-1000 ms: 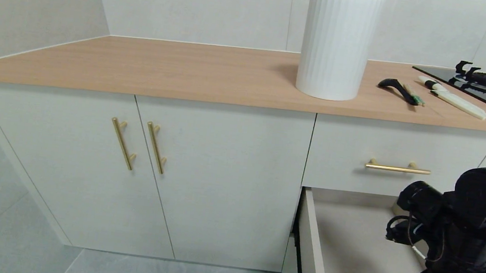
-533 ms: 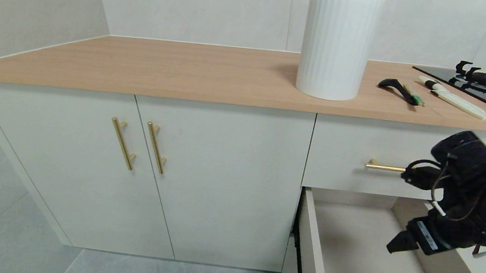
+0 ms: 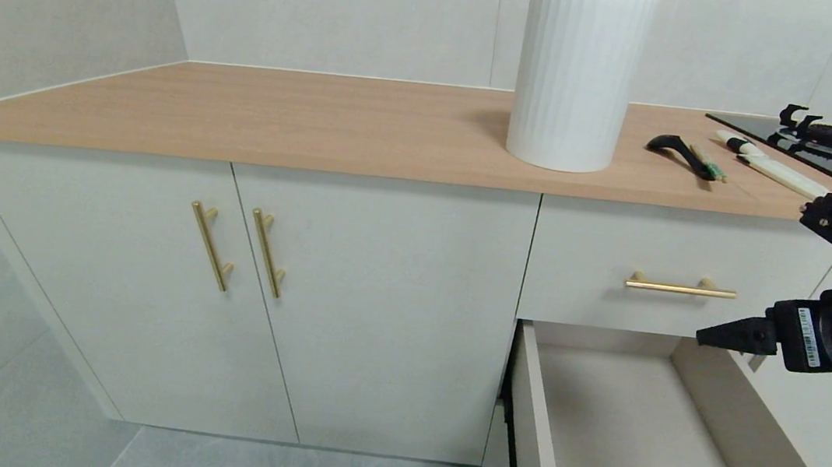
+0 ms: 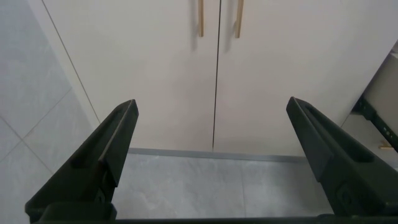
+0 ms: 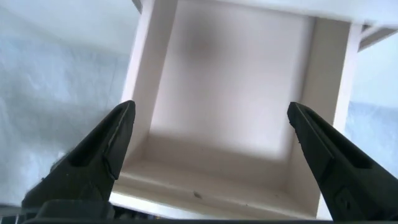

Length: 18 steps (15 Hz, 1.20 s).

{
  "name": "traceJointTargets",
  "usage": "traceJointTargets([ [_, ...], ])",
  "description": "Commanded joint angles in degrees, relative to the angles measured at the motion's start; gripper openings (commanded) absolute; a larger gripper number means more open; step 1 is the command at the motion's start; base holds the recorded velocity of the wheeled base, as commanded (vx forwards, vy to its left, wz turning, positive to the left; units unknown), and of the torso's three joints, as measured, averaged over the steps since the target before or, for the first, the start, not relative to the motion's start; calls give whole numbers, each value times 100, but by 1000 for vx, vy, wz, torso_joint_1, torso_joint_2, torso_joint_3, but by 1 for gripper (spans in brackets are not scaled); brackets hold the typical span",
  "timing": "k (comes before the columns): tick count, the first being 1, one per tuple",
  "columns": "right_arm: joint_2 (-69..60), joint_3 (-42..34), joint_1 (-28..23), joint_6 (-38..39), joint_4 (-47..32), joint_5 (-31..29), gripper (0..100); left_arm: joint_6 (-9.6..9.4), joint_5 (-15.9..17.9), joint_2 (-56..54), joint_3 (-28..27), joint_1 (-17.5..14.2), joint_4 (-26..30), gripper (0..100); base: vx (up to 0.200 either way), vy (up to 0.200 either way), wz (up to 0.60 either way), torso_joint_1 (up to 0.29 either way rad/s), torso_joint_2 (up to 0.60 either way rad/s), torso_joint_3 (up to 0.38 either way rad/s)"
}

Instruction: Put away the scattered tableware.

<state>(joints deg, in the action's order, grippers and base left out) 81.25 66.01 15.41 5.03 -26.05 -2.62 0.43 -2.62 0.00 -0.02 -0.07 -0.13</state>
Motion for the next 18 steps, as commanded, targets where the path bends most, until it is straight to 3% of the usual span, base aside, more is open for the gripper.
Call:
traceJointTargets([
  [1,-101,-9,-3,-2,30,-2,100,1,-2,0,2,-1,-4,100,0,0,0,0,0,0],
  [5,-145,-1,-3,6,30,-10,100,1,-2,0,2,-1,-4,100,0,0,0,2,-16,-15],
  [8,-145,-1,-3,6,39,-98,100,1,-2,0,2,-1,-4,100,0,0,0,17,-202,-287],
  [18,-92,-9,-170,15,320,-248,100,1,-2,0,2,-1,-4,100,0,0,0,110,-477,-336],
])
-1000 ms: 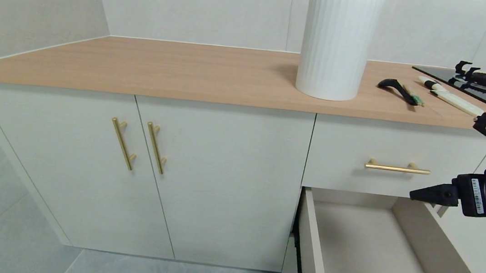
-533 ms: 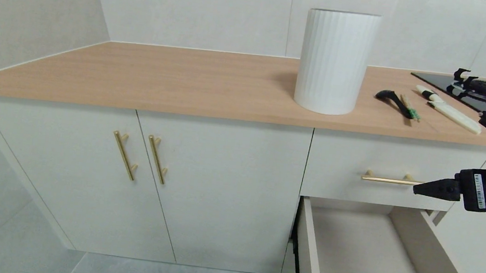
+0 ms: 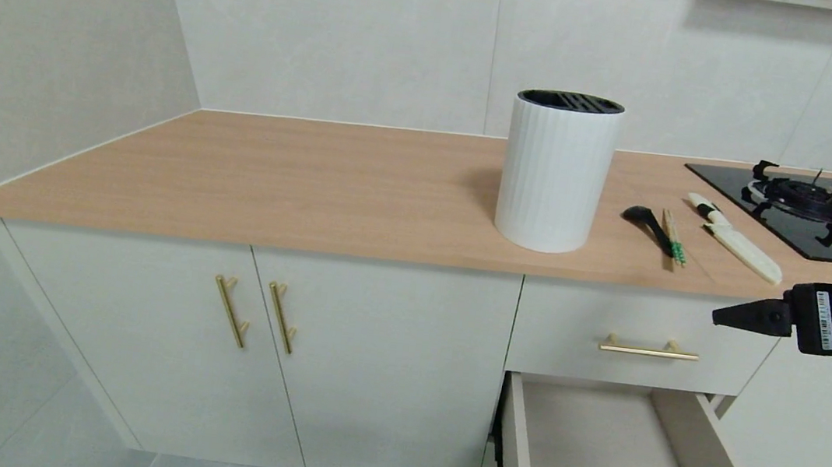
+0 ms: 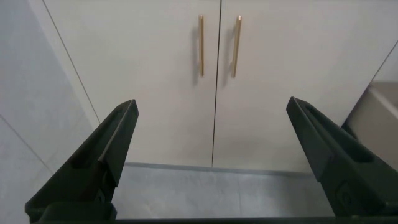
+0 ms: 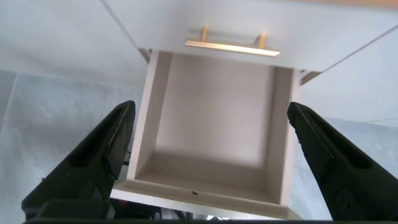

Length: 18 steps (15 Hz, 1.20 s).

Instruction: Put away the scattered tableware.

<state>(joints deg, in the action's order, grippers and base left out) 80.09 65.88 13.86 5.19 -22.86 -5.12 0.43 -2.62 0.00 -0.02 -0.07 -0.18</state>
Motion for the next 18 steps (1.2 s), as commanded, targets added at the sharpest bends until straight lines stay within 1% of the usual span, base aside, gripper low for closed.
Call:
traceJointTargets([
  [1,15,4,-15,-1,1,2,100,1,-2,0,2,-1,1,100,0,0,0,168,-466,-315],
  [5,50,4,-15,-1,18,2,100,1,-2,0,2,-1,1,100,0,0,0,181,-480,-308],
  [7,77,-5,-15,8,220,-7,100,1,-2,0,2,-1,1,100,0,0,0,154,-390,-239],
  [9,138,74,-94,-18,546,2,100,1,-2,0,2,-1,1,100,0,0,0,54,-122,-75],
  [11,551,584,-94,-1,633,-24,100,1,-2,0,2,-1,1,100,0,0,0,0,0,0],
  [12,1000,1147,-94,157,581,-86,100,1,-2,0,2,-1,1,100,0,0,0,0,0,0],
  [15,1808,2377,-85,1142,-17,-261,100,1,-2,0,2,-1,9,100,0,0,0,0,0,0],
  [16,1975,2632,-85,1335,-333,-411,100,1,-2,0,2,-1,1,100,0,0,0,0,0,0],
  [17,2037,2693,-85,1353,-404,-464,100,1,-2,0,2,-1,1,100,0,0,0,0,0,0],
  [18,2318,2878,-85,1432,-579,-666,100,-8,-2,0,2,-1,9,100,0,0,0,0,0,0],
])
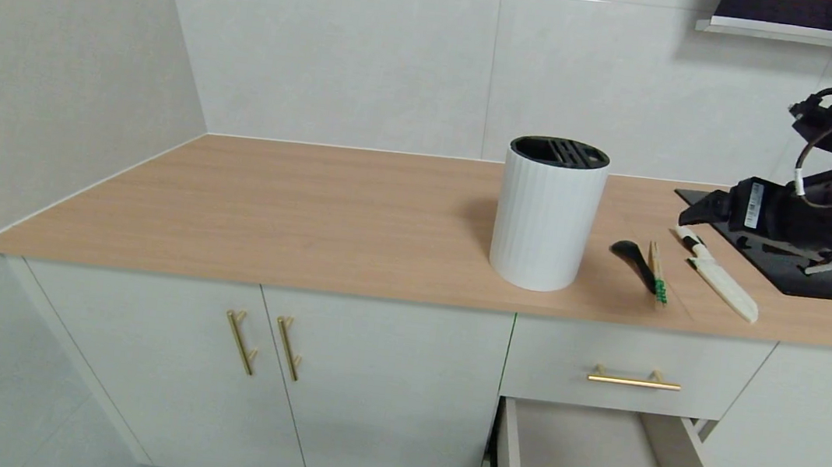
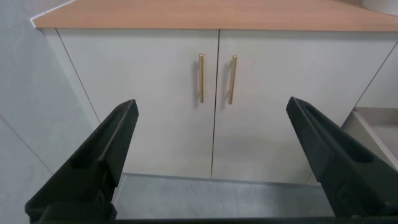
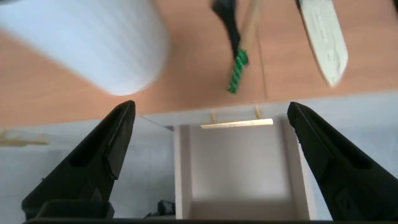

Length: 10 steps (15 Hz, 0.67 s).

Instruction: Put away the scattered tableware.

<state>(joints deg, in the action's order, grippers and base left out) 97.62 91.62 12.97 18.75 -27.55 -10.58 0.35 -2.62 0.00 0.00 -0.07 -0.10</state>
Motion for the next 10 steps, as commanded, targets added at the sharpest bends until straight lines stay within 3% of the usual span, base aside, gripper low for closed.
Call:
traceJointTargets([
  [1,864,444,4,217,-128,-269,100,-9,-2,0,0,-1,-8,100,0,0,0,0,0,0],
  [4,1760,1173,4,639,-479,-998,100,0,-2,0,0,-1,-8,100,0,0,0,0,0,0],
  [6,2121,1622,-5,902,-804,-1104,100,0,-2,0,0,-1,-8,100,0,0,0,0,0,0],
  [10,2419,1771,-75,1017,-857,-1165,100,-9,-2,0,0,-1,-8,100,0,0,0,0,0,0],
])
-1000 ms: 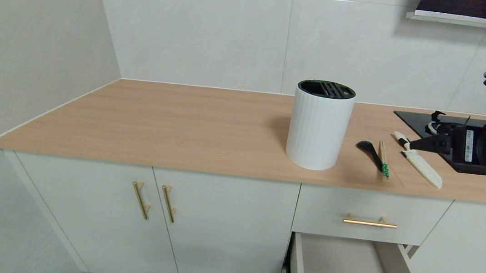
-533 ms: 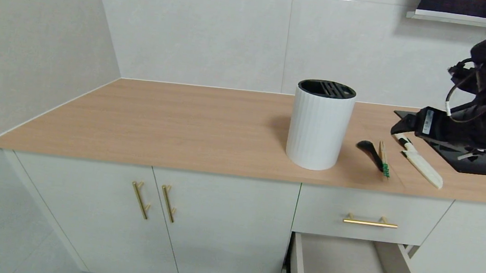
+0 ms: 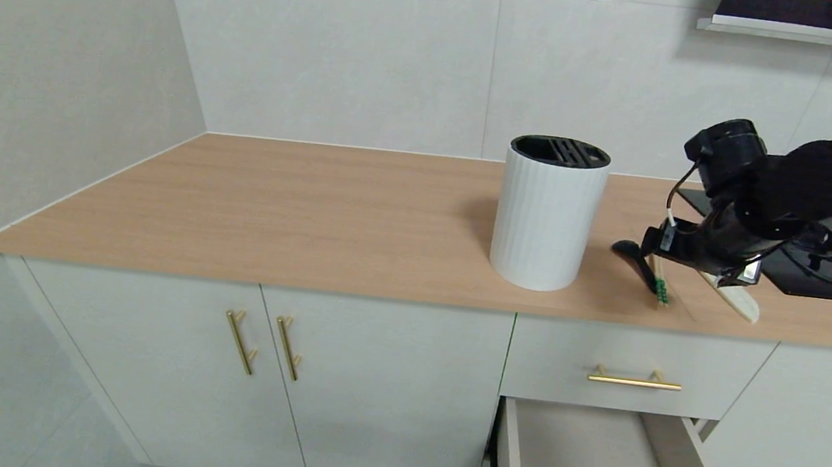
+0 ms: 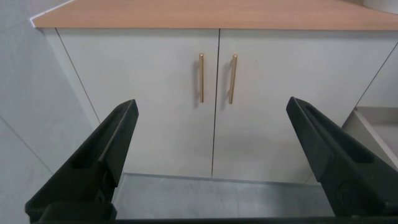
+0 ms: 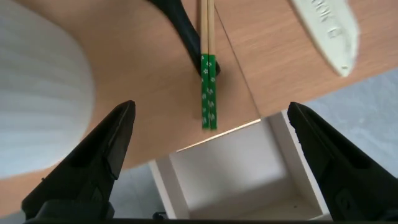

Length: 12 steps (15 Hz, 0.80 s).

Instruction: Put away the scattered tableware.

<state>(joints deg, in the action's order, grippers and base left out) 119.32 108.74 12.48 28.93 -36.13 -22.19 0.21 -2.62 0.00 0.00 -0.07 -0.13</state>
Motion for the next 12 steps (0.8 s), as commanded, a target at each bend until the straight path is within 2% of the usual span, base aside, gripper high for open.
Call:
traceJointTargets([
  [1,355,86,-123,-1,1,4,100,-3,-2,0,0,-1,-4,100,0,0,0,0,0,0],
  [12,636,183,-220,-28,-113,74,100,14,-2,0,0,-1,-4,100,0,0,0,0,0,0],
])
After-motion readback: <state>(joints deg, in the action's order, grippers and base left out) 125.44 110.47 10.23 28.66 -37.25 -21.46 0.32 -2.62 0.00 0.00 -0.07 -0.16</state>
